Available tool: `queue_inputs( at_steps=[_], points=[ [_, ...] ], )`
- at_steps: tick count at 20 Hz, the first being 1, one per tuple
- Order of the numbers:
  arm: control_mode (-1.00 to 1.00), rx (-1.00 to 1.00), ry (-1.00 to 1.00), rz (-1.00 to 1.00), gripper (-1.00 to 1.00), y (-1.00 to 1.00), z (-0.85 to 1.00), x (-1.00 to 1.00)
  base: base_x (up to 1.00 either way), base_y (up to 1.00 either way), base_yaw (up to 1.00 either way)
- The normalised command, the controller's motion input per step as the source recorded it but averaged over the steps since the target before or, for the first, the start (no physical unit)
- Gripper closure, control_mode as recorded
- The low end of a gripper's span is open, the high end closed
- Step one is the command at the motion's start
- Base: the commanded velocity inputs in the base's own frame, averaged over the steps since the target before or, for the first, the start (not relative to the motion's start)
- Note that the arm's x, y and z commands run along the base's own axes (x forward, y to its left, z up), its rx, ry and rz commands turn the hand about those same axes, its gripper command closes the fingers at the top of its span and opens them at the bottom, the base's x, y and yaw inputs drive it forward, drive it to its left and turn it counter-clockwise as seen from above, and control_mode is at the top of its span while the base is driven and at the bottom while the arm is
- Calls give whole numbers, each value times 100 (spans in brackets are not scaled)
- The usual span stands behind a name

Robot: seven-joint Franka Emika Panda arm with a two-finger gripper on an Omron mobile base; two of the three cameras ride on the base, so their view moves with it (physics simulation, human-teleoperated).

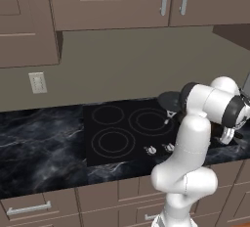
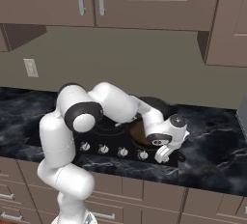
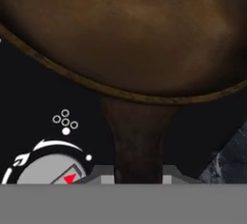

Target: Place both pans onto different burners. Then place the onion and the steak on different pans.

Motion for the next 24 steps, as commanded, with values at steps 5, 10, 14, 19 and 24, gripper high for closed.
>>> queue_inputs(
  at_steps=[5, 10, 14, 19, 24],
  points=[
    [-100, -8, 0, 1, 100, -30, 0, -31, 0, 0, 0],
    [-100, -3, 0, 0, 100, -31, 0, -24, 0, 0, 0],
    [-100, 0, 0, 1, -100, -7, -2, -18, 0, 0, 0],
    [-100, 0, -2, 0, -100, 0, 0, -19, 0, 0, 0],
    [-100, 0, -6, 0, -100, 1, 20, -1, 0, 0, 0]
  ],
)
